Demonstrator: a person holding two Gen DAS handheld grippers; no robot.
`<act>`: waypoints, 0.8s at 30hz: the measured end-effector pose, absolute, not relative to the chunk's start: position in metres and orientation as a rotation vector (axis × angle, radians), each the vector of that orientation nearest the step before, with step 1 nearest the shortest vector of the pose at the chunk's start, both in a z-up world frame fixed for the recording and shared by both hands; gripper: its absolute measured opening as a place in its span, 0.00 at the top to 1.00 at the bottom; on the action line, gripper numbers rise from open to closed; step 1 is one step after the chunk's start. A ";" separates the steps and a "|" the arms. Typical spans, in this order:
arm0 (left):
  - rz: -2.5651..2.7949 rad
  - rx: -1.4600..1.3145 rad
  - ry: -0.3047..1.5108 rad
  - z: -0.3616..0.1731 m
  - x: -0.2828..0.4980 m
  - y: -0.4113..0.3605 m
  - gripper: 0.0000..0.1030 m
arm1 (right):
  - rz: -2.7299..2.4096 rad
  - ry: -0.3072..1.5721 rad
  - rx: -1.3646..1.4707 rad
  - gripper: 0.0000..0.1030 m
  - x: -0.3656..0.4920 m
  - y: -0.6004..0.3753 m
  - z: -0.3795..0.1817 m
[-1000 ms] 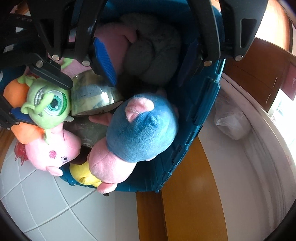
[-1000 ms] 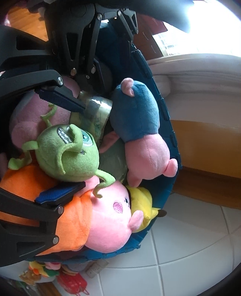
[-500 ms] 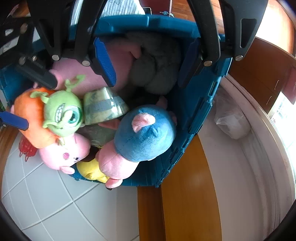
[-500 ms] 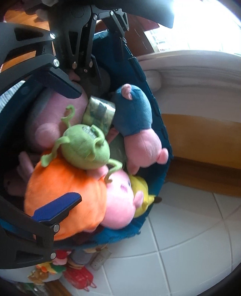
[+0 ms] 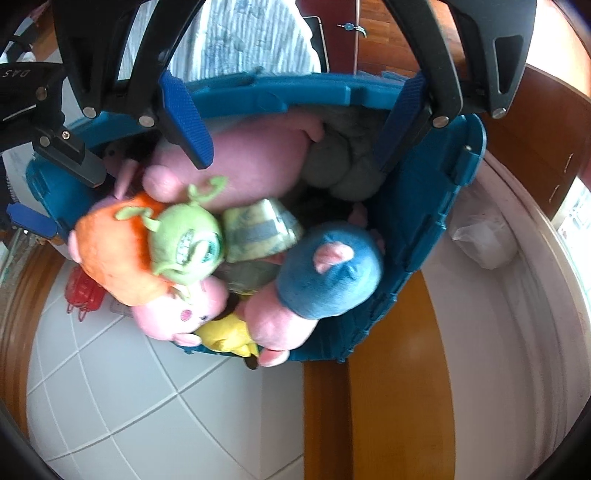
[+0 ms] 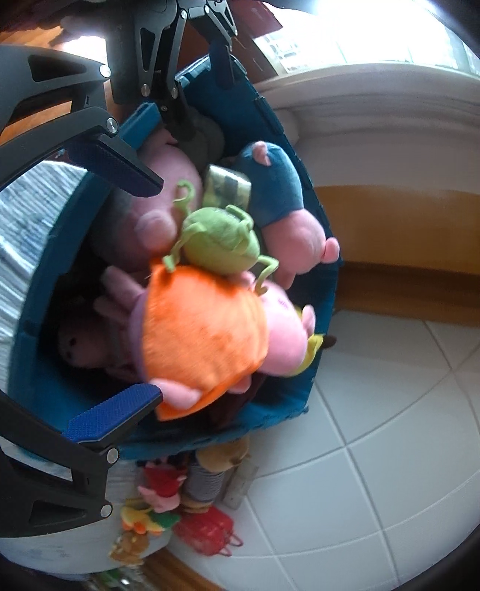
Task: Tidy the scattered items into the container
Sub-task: 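Withdraw both tools from the crate back over the bed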
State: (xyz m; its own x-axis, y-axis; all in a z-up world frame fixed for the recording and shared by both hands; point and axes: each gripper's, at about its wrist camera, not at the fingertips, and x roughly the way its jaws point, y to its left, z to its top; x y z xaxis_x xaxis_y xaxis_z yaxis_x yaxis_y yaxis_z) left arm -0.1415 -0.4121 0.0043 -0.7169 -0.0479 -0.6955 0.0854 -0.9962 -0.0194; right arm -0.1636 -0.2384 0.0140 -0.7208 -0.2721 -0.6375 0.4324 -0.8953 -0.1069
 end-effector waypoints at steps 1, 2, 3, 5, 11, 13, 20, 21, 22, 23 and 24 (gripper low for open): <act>-2.855 1.155 0.080 0.003 -0.140 -0.410 0.13 | -2.590 0.348 0.904 0.00 -0.161 -0.236 0.014; -2.865 1.159 0.083 0.002 -0.139 -0.409 0.13 | -2.599 0.345 0.907 0.00 -0.157 -0.233 0.014; -2.870 1.162 0.085 0.002 -0.137 -0.407 0.13 | -2.607 0.343 0.910 0.00 -0.155 -0.230 0.014; -2.871 1.159 0.070 0.000 -0.133 -0.403 0.13 | -2.624 0.338 0.914 0.00 -0.150 -0.225 0.013; -2.839 1.127 0.094 0.001 -0.117 -0.394 0.13 | -2.632 0.291 0.895 0.00 -0.135 -0.207 0.013; -2.832 1.108 0.104 0.002 -0.111 -0.388 0.13 | -2.628 0.282 0.880 0.00 -0.131 -0.200 0.014; -2.826 1.084 0.091 0.005 -0.092 -0.349 0.13 | -2.614 0.280 0.864 0.00 -0.117 -0.164 0.012; -2.830 1.085 0.083 0.005 -0.090 -0.343 0.13 | -2.613 0.276 0.866 0.00 -0.115 -0.158 0.012; -2.836 1.083 0.079 0.005 -0.087 -0.336 0.13 | -2.613 0.271 0.867 0.00 -0.113 -0.151 0.011; -2.838 1.085 0.081 0.004 -0.085 -0.328 0.13 | -2.612 0.267 0.867 0.00 -0.111 -0.146 0.010; -2.841 1.088 0.083 0.004 -0.083 -0.321 0.13 | -2.608 0.265 0.870 0.00 -0.108 -0.140 0.009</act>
State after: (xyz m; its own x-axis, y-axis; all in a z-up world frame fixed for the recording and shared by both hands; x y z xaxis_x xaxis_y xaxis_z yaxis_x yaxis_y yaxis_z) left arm -0.0827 -0.3212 0.0035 -0.7403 -0.0722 -0.6684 0.1112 -0.9937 -0.0158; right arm -0.1080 -0.1399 0.0087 -0.7372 -0.2918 -0.6094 0.4085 -0.9109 -0.0580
